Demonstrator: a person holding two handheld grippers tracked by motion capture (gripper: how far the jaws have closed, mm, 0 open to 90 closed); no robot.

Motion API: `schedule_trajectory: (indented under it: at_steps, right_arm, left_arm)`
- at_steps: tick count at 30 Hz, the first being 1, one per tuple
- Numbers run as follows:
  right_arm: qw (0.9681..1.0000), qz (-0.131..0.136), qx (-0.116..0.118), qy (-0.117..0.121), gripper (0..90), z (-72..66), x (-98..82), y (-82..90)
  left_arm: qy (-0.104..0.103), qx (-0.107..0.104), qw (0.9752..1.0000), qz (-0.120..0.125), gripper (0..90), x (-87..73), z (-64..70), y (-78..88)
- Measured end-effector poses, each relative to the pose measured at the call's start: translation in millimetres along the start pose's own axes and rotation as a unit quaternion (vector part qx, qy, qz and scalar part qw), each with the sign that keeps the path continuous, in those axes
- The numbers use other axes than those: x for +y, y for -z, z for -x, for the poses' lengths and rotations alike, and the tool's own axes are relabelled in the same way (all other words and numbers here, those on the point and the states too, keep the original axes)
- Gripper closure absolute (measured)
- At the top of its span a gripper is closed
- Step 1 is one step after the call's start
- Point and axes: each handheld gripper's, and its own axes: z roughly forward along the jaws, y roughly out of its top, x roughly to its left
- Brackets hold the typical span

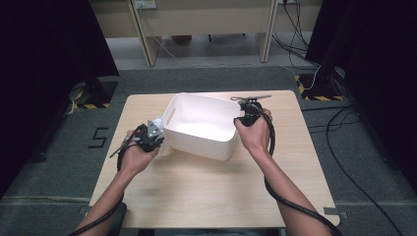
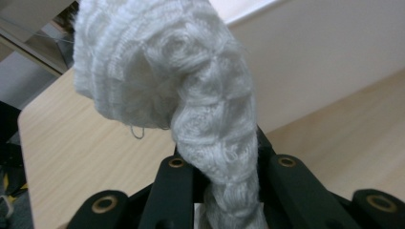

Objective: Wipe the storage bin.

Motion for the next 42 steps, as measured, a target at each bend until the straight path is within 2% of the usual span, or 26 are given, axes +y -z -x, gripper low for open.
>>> schedule_trajectory:
  at_steps: [2,5,6,7,12,15,16,18,19,21,23,26,29,33,35,36,37,40,41,42]
  right_arm:
    - [0.9999,0.003,-0.01,0.003,79.1,1.8,4.8,-4.1]
    - [0.9997,0.013,-0.018,0.014,79.8,3.3,7.8,-7.4]
    - [0.9996,0.017,-0.018,0.016,77.2,5.0,7.6,-8.5]
    - [0.9994,0.023,-0.019,0.019,76.3,5.2,6.5,-7.6]
    - [0.9985,0.05,0.001,0.024,72.0,-1.8,-5.8,16.1]
    - [0.9988,0.042,0.005,0.025,71.5,-3.7,-14.7,25.5]
    - [0.9991,0.036,0.005,0.023,72.0,-4.6,-17.9,26.8]
    - [0.9992,0.032,0.008,0.023,72.3,-4.7,-20.7,26.8]
    - [0.9994,0.021,0.014,0.022,72.7,-6.8,-25.7,25.0]
    - [0.9992,0.024,0.005,0.032,74.5,-8.1,-28.4,23.7]
    - [0.9994,0.021,0.004,0.027,76.6,-6.8,-28.8,23.2]
    - [0.9995,0.019,0.006,0.025,75.8,-5.1,-28.4,21.1]
    - [0.9991,0.024,0.003,0.034,75.5,-6.2,-28.3,19.3]
    - [0.9989,0.029,0.002,0.037,75.5,-6.1,-28.7,18.4]
    - [0.9989,0.03,0.003,0.036,75.3,-5.8,-29.0,18.3]
    - [0.999,0.029,0.004,0.033,74.4,-5.8,-29.2,17.2]
    - [0.9991,0.029,0.004,0.03,74.1,-5.6,-29.4,16.1]
    - [0.9991,0.029,0.008,0.03,73.6,-4.7,-29.8,13.5]
    - [0.999,0.03,0.006,0.032,73.6,-5.5,-29.8,13.2]
    - [0.999,0.03,0.005,0.034,73.8,-6.2,-29.9,13.1]
  left_arm:
    - [-0.007,-0.003,1.0,-0.001,77.7,-0.6,8.4,2.6]
    - [-0.006,-0.012,0.9999,0.0,77.8,-1.1,14.8,3.6]
    - [-0.008,-0.012,0.9999,0.001,77.9,-1.3,20.3,5.1]
    - [-0.008,-0.012,0.9999,0.001,77.9,-1.3,20.3,5.1]
    - [0.006,-0.021,0.9998,0.005,77.9,-2.5,25.3,7.2]
    - [0.007,-0.024,0.9997,0.005,77.9,-2.7,27.2,8.1]
    - [0.012,-0.031,0.9994,0.007,77.9,-3.2,29.1,8.4]
    - [0.014,-0.034,0.9993,0.006,77.9,-3.3,29.8,7.9]
    - [0.016,-0.036,0.9992,0.005,77.9,-3.3,31.1,5.2]
    - [0.016,-0.035,0.9993,0.004,78.0,-2.3,32.3,3.2]
    - [0.016,-0.034,0.9993,0.003,78.0,-1.7,32.2,2.6]
    - [0.028,-0.028,0.9992,0.005,78.3,0.0,27.9,2.0]
    - [0.031,-0.033,0.999,0.003,78.4,0.9,27.8,-0.6]
    - [0.026,-0.033,0.9991,0.005,78.4,2.4,27.4,-4.6]
    - [0.031,-0.033,0.999,0.0,78.4,3.0,28.5,-5.4]
    - [0.023,-0.033,0.9992,0.003,78.4,4.1,27.4,-5.4]
    - [0.031,-0.034,0.9989,0.0,78.4,3.9,28.4,-4.2]
    - [0.026,-0.034,0.9991,0.005,78.4,3.7,27.1,-3.7]
    - [0.037,-0.036,0.9986,0.003,78.4,2.8,28.2,-4.1]
    - [0.037,-0.036,0.9986,0.003,78.4,2.8,28.2,-4.1]
